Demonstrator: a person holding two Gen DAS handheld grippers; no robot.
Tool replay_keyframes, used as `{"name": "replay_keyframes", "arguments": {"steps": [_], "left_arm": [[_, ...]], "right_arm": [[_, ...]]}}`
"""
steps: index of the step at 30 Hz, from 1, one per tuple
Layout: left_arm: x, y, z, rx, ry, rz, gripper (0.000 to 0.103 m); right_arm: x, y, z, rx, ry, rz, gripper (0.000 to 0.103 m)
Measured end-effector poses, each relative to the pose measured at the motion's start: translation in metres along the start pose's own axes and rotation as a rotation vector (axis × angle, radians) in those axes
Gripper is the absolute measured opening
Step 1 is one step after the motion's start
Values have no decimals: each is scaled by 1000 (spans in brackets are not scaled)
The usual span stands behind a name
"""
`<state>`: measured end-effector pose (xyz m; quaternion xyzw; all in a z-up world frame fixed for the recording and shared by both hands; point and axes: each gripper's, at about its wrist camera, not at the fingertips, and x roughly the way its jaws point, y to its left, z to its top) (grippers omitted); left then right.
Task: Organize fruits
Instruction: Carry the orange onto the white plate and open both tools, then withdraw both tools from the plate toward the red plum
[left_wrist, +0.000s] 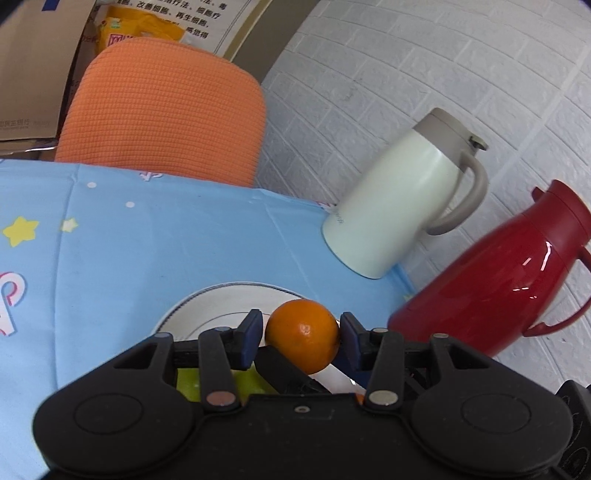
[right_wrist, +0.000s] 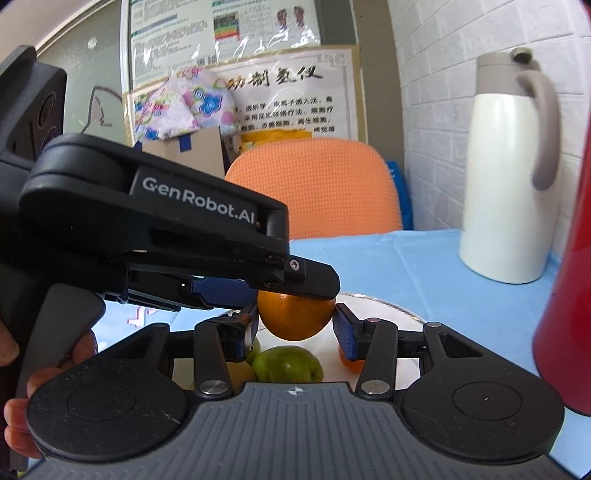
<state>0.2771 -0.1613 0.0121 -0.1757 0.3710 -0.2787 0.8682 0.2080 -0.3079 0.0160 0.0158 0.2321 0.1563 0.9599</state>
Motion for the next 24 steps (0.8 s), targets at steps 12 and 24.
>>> {"name": "replay_keyframes", "arguments": {"steps": [12, 24], "left_arm": [[12, 21, -3, -32, 14, 26, 52], [-54, -4, -17, 53, -105, 34, 103]], "right_arm": [[16, 2, -4, -23, 49, -16, 80], [-23, 15, -10, -61, -34, -65, 103]]}}
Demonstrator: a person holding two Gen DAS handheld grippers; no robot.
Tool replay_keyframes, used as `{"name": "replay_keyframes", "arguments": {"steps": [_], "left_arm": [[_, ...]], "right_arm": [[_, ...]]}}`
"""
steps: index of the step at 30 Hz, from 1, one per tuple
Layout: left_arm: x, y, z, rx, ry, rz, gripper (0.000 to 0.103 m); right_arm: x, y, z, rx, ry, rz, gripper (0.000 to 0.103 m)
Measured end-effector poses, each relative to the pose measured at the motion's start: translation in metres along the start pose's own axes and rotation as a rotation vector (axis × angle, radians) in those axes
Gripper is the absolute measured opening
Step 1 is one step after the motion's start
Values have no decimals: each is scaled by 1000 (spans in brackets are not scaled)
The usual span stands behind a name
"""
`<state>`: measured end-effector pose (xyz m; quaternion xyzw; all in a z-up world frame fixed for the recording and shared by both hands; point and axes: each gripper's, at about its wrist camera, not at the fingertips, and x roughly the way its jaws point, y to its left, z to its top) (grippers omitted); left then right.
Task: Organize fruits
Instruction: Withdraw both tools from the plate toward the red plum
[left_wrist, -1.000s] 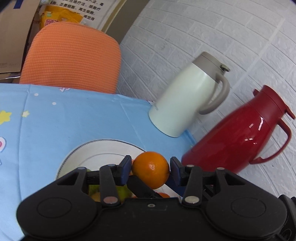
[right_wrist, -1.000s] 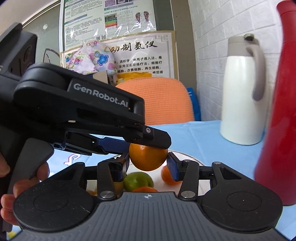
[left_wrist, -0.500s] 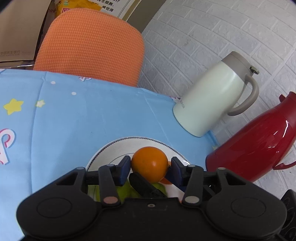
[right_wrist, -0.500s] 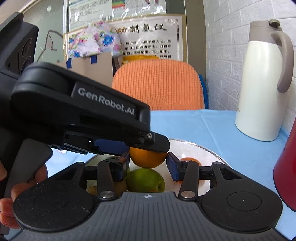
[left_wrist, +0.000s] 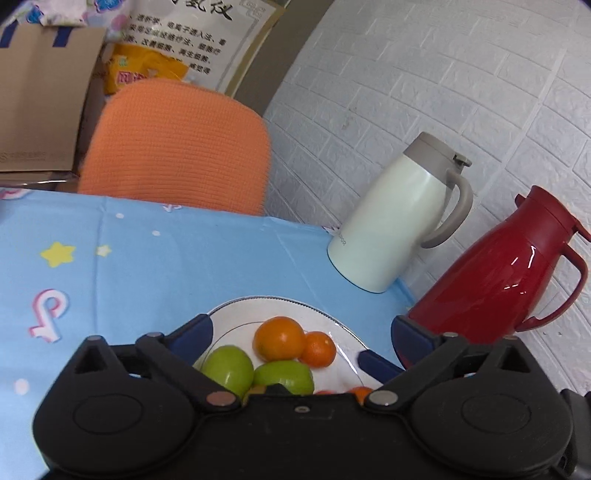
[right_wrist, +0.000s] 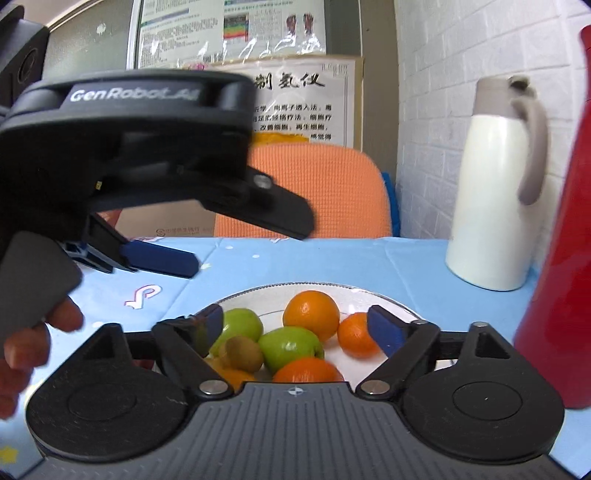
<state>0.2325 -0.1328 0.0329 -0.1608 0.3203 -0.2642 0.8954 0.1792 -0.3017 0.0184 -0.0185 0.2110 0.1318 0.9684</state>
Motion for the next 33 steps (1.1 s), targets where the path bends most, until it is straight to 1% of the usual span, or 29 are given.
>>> {"name": "replay_keyframes", "arguments": {"steps": [3, 5, 9, 11, 16, 21, 24, 27, 30, 33], "left_arm": [[-23, -1, -9, -18, -3, 3, 103], [-38, -4, -16, -20, -7, 24, 103], [-68, -8, -32, -5, -44, 48, 103], [-84, -8, -40, -4, -67, 58, 103], [-112, 1, -63, -19, -77, 93, 103], [-125, 15, -81, -27, -58, 109, 103], [-126, 25, -85, -26, -44, 110, 103], [-128, 37, -84, -39, -32, 111, 103], [-126, 46, -79, -48, -22, 111, 103], [-121, 55, -72, -69, -15, 94, 103]], "right_arm": [[-23, -1, -4, 34, -12, 6, 103], [-38, -1, -8, 63, -19, 14, 103], [-63, 3, -18, 94, -22, 14, 103], [-70, 6, -24, 99, -15, 15, 103], [-89, 21, -46, 104, 21, 39, 103], [-89, 41, -58, 99, 84, 69, 103], [-88, 50, -60, 83, 97, 74, 103], [-86, 56, -60, 83, 100, 67, 103], [-79, 61, -58, 115, 114, 45, 103], [-72, 65, -56, 152, 121, 57, 103]]}}
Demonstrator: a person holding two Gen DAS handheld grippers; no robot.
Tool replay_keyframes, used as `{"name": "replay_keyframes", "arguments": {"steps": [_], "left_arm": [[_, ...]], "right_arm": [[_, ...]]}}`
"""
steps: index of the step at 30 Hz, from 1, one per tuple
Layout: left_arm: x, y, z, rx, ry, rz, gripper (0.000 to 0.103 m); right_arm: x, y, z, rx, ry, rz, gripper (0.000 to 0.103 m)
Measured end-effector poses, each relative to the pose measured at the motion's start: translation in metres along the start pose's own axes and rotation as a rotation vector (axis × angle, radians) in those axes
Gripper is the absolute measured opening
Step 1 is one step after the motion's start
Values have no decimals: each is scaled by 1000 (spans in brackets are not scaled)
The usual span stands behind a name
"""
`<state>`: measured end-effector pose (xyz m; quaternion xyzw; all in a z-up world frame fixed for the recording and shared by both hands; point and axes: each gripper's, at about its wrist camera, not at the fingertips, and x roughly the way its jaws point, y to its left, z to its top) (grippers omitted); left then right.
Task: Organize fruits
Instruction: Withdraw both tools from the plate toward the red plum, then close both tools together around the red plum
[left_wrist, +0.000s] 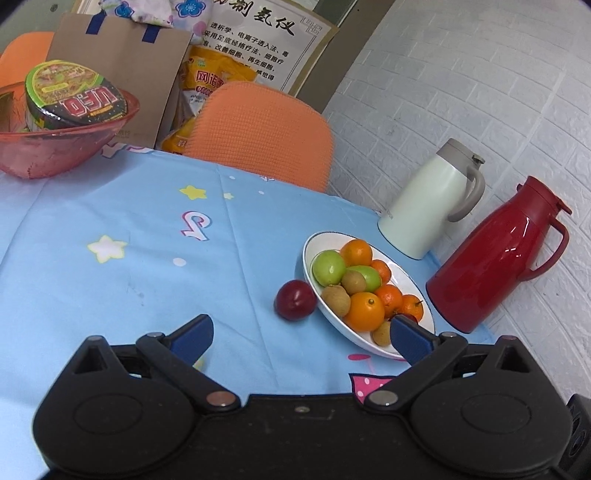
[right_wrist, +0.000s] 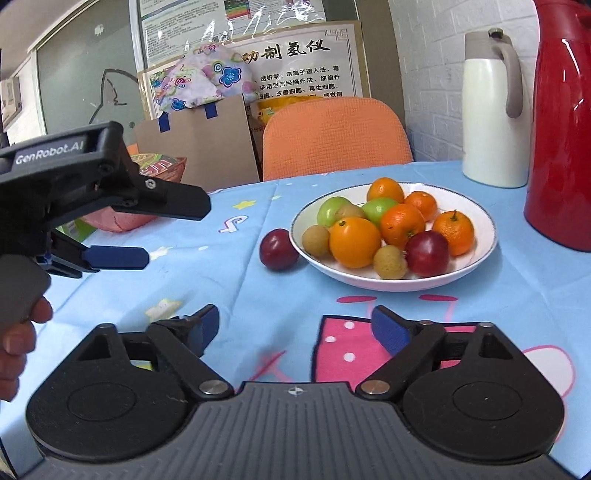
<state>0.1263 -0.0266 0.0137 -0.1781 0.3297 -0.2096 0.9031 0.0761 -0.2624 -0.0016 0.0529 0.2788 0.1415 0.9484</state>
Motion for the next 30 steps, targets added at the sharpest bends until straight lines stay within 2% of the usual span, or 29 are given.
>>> {"name": "replay_keyframes", "arguments": {"steps": [7, 9, 11, 12, 19, 20, 21, 23, 28, 30], "left_arm": [[21, 13, 14, -36, 35, -33, 103], [29, 18, 19, -61, 48, -48, 88], [37, 22, 23, -84, 56, -68, 83], [41, 24, 25, -94, 60, -76, 76], [69, 28, 35, -110, 89, -102, 48], [72, 29, 36, -108, 93, -106, 40], [75, 29, 36, -105, 98, -112, 27], [81, 31, 37, -98, 108, -121, 15], [88, 41, 36, -140, 109, -135, 9], [91, 45, 36, -179, 113, -149, 0]], "right_arm": [[20, 7, 7, 45, 16, 9, 102], [27, 7, 9, 65, 23, 19, 91], [33, 8, 12, 78, 25, 20, 87], [36, 10, 13, 82, 23, 16, 87], [55, 17, 20, 111, 21, -11, 84], [58, 18, 21, 119, 21, -15, 82], [60, 18, 21, 130, 23, -18, 80], [63, 20, 20, 150, 22, -29, 78], [68, 24, 22, 184, 3, -54, 77], [72, 25, 23, 201, 0, -64, 77]]}}
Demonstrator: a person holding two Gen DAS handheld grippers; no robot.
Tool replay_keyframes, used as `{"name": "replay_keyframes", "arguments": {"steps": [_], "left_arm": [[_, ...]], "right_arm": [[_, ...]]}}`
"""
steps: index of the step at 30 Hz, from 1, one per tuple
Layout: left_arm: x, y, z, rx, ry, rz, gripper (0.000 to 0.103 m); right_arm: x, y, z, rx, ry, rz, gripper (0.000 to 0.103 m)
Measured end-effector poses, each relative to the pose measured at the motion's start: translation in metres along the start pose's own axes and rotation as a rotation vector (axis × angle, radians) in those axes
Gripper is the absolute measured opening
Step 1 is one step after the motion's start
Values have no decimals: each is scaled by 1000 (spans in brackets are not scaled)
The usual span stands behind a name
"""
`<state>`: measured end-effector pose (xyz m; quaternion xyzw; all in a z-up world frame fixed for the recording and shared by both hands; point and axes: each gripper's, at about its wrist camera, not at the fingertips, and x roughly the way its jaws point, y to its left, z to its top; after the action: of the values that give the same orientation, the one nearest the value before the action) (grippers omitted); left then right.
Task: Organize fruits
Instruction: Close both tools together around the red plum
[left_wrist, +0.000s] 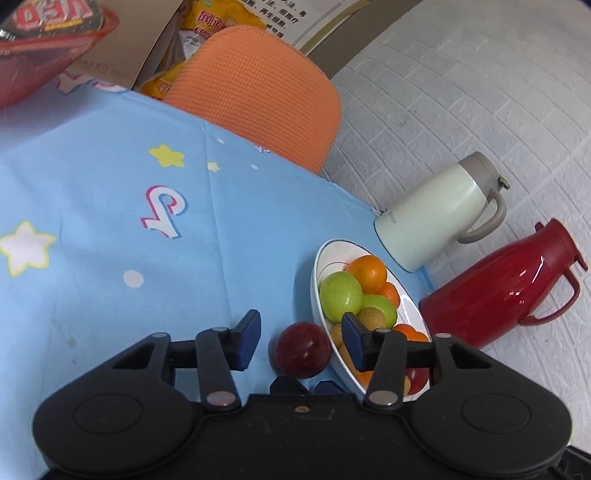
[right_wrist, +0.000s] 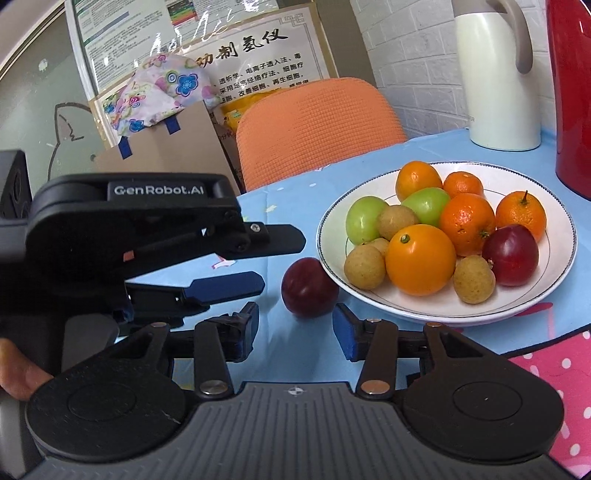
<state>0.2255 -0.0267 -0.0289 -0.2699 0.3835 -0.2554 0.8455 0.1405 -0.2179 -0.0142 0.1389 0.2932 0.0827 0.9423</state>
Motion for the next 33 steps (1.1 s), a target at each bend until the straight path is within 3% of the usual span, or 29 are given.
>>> {"name": "replay_keyframes", "arguments": {"steps": [14, 18, 26, 33], "left_arm": [[13, 18, 0, -101, 28, -66, 0], [11, 19, -3, -118, 24, -77, 0], [-6, 18, -9, -136, -8, -62, 0], [-44, 7, -26, -101, -40, -35, 0]], "right_arm": [[12, 7, 2, 114, -31, -96, 77], [14, 8, 3, 120, -35, -115, 64], [7, 12, 0, 86, -38, -91, 63], [-22, 15, -4, 42, -16, 16, 63]]}}
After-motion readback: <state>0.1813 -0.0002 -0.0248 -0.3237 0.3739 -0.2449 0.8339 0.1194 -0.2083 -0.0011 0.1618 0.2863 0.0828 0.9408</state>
